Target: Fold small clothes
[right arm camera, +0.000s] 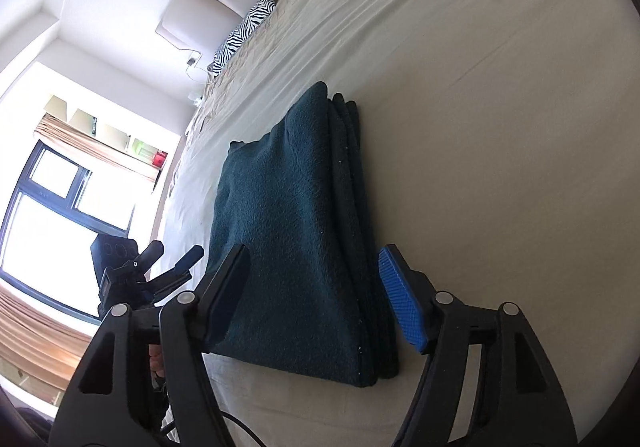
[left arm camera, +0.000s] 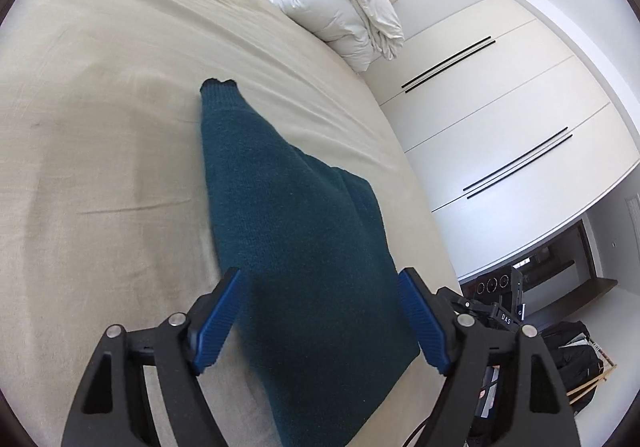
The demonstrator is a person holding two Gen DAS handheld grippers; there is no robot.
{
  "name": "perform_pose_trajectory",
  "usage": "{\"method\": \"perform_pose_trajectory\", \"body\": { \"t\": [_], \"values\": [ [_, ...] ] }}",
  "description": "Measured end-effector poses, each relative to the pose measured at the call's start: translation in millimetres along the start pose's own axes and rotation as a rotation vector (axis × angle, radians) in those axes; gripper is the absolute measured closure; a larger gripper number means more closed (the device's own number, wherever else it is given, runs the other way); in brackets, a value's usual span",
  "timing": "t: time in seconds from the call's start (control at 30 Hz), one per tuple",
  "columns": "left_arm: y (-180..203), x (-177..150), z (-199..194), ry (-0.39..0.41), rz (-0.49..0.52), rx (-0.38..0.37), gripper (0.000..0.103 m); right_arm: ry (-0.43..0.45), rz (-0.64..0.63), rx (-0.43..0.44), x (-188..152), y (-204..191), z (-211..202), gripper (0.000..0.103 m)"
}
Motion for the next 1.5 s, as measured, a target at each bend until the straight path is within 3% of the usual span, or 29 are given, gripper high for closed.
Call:
{"method": "perform_pose_trajectory", "body": {
  "t": [0.17, 0.33, 0.47, 0.53, 0.63, 0.67, 0.8, 0.93, 1.17, 1.37, 1.5],
  "values": [
    [-24, -6, 25, -0.111, -0.086, 0.021, 0.023, -0.115, 0.078, -0.014, 20, 19, 37, 0.036],
    [-23, -1, 34, -0.157, -0.099, 0.036, 0.023, -0.152, 0.104, 0.005, 36, 30, 56, 0.036],
    [-18, -5, 40, -0.217, -0.065, 0.059, 0.023, -0.214, 0.074, -0.001, 57, 28, 78, 0.038],
    [-13, -8, 44, -0.239, -0.027, 0.113, 0.031, -0.249, 0.03, -0.024, 61, 18, 90, 0.046],
    [-10, -12, 45, -0.248, -0.005, 0.155, 0.043, -0.275, -0.054, -0.123, 59, 4, 98, 0.059],
    [-10, -11, 46, -0.248, -0.009, 0.16, 0.048, -0.273, -0.068, -0.139, 58, 0, 98, 0.07],
    [-2, -13, 43, -0.243, 0.016, 0.202, 0.058, -0.246, -0.176, -0.254, 46, -20, 94, 0.078],
    [19, -15, 31, -0.228, 0.057, 0.257, 0.062, -0.197, -0.324, -0.399, 32, -55, 87, 0.083],
    [50, -41, -49, -0.164, 0.16, 0.306, 0.063, -0.124, -0.489, -0.423, -16, -124, 43, 0.083],
    [57, -94, -142, -0.125, 0.204, 0.327, 0.062, -0.085, -0.543, -0.34, -86, -173, -2, 0.083],
    [52, -132, -196, -0.108, 0.211, 0.353, 0.062, -0.091, -0.623, -0.336, -143, -202, -13, 0.083]
  ]
}}
Point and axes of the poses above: each gripper's, at about its wrist camera, not at the fingertips, and z roughly the way its jaws point, y to its right, x to its top, the point moved 1 cm from there along z, roughly the way its jaws point, and after that the axes turned 3 degrees about y, right-handed, at the moved point
